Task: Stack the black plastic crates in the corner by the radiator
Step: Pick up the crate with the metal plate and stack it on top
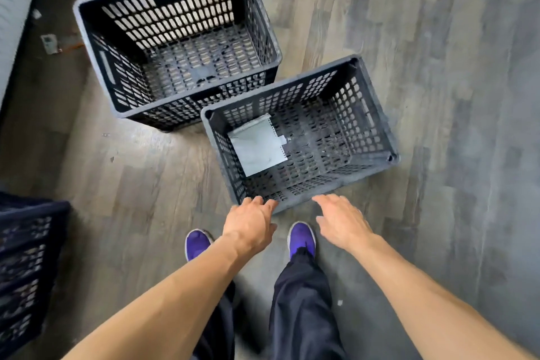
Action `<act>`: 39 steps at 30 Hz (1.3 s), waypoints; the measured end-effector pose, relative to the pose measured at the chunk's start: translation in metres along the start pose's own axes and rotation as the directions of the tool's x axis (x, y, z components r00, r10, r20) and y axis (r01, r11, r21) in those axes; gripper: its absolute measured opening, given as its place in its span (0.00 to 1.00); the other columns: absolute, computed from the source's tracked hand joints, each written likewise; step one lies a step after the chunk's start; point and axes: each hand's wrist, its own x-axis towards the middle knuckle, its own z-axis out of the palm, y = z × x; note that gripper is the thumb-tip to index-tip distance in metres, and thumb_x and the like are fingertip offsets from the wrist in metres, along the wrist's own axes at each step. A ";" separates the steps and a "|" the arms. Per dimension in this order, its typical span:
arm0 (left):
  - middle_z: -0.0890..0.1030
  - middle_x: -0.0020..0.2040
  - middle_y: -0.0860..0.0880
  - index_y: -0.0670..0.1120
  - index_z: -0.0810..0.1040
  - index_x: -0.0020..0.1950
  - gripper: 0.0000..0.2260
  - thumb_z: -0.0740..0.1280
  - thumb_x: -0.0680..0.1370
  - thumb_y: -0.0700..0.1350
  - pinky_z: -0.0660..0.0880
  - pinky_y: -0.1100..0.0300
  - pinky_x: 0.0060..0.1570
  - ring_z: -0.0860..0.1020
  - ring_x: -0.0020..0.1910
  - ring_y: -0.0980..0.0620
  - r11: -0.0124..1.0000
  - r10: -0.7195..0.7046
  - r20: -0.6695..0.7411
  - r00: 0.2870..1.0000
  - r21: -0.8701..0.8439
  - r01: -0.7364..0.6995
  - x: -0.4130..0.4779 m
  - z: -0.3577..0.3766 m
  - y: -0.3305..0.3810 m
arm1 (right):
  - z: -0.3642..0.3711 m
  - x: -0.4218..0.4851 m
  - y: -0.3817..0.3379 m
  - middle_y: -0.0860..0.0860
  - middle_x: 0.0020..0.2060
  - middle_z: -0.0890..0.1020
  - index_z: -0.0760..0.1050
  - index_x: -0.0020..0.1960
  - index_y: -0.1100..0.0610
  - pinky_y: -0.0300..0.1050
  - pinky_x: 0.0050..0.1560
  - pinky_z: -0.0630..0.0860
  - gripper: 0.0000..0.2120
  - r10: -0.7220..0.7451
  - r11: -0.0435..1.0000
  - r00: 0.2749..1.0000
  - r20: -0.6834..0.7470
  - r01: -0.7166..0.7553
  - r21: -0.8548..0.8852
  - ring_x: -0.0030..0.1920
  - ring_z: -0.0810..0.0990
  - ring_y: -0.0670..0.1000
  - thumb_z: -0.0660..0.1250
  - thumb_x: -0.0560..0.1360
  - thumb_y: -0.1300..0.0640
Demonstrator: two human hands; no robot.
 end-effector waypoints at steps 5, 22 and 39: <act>0.74 0.59 0.46 0.50 0.67 0.69 0.19 0.63 0.79 0.52 0.71 0.49 0.55 0.72 0.60 0.43 0.994 -0.101 0.039 0.994 -0.027 0.102 0.051 0.031 0.026 | 0.007 0.045 0.043 0.52 0.69 0.70 0.63 0.74 0.53 0.53 0.64 0.69 0.24 -0.089 0.994 0.996 -0.011 0.088 -0.068 0.69 0.65 0.55 0.62 0.79 0.55; 0.78 0.55 0.48 0.55 0.69 0.66 0.16 0.59 0.79 0.43 0.74 0.50 0.48 0.78 0.54 0.42 0.978 -0.182 -0.033 0.983 -0.108 0.178 0.154 0.123 0.028 | 0.035 0.155 0.105 0.51 0.55 0.77 0.73 0.62 0.51 0.57 0.61 0.65 0.14 -0.151 0.897 0.986 0.070 0.166 -0.409 0.59 0.70 0.57 0.64 0.76 0.55; 0.83 0.45 0.48 0.52 0.71 0.56 0.11 0.59 0.77 0.40 0.69 0.53 0.37 0.81 0.43 0.41 0.992 -0.111 -0.249 0.962 -0.084 0.093 0.093 0.053 0.018 | -0.035 0.113 0.060 0.53 0.51 0.81 0.70 0.65 0.48 0.52 0.50 0.72 0.23 -0.236 0.834 0.969 0.073 0.241 -0.497 0.54 0.78 0.59 0.61 0.74 0.67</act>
